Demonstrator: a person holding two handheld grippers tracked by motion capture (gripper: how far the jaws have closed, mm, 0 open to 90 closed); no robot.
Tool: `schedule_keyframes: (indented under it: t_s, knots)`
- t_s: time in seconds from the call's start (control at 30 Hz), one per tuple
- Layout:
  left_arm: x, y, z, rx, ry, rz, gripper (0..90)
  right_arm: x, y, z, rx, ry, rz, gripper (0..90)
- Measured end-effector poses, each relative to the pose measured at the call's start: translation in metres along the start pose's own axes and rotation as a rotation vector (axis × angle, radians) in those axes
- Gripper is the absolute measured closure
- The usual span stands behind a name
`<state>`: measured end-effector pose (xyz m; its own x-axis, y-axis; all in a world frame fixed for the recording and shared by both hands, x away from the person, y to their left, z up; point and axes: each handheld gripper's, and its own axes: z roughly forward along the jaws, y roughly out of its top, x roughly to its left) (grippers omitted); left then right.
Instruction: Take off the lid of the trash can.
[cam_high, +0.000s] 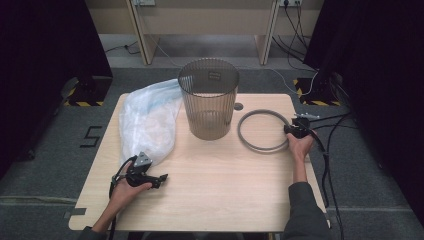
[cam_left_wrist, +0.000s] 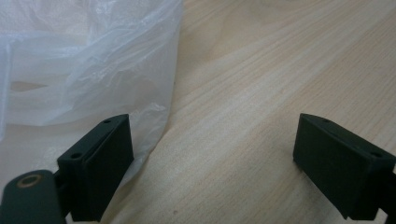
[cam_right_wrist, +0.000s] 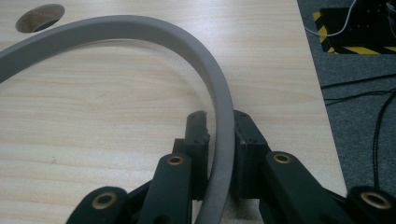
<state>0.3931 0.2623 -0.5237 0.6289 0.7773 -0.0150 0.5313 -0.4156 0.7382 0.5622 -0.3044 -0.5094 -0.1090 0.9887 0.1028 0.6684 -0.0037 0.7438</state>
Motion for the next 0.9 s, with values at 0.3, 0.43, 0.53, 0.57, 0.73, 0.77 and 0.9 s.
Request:
schedule_keyframes:
  t_s: [0.3, 0.43, 0.53, 0.57, 0.73, 0.77, 0.9]
  knots:
    - [0.000, 0.000, 0.000, 0.001, 0.000, 0.001, 10.9, 0.004, 0.007, -0.012, -0.028, -0.046, -0.009, 65.7]
    - [0.000, 0.000, 0.000, 0.001, 0.000, 0.001, 10.9, 0.018, 0.010, -0.031, -0.091, -0.006, -0.046, 54.1]
    - [0.000, 0.000, 0.000, 0.001, 0.000, 0.002, 10.9, 0.033, 0.006, -0.046, -0.124, 0.049, -0.067, 42.0]
    - [0.000, 0.000, 0.000, 0.001, 0.000, 0.002, 10.9, 0.036, 0.005, -0.049, -0.128, 0.059, -0.073, 39.0]
    - [0.000, 0.000, 0.000, 0.001, 0.000, 0.001, 10.9, 0.055, -0.012, -0.066, -0.136, 0.101, -0.101, 29.4]
    - [0.000, 0.000, 0.000, 0.001, 0.000, 0.001, 10.9, 0.061, -0.020, -0.070, -0.128, 0.108, -0.115, 27.7]
    - [0.000, 0.000, 0.000, 0.001, 0.000, 0.001, 10.9, 0.068, -0.032, -0.076, -0.116, 0.132, -0.140, 27.7]
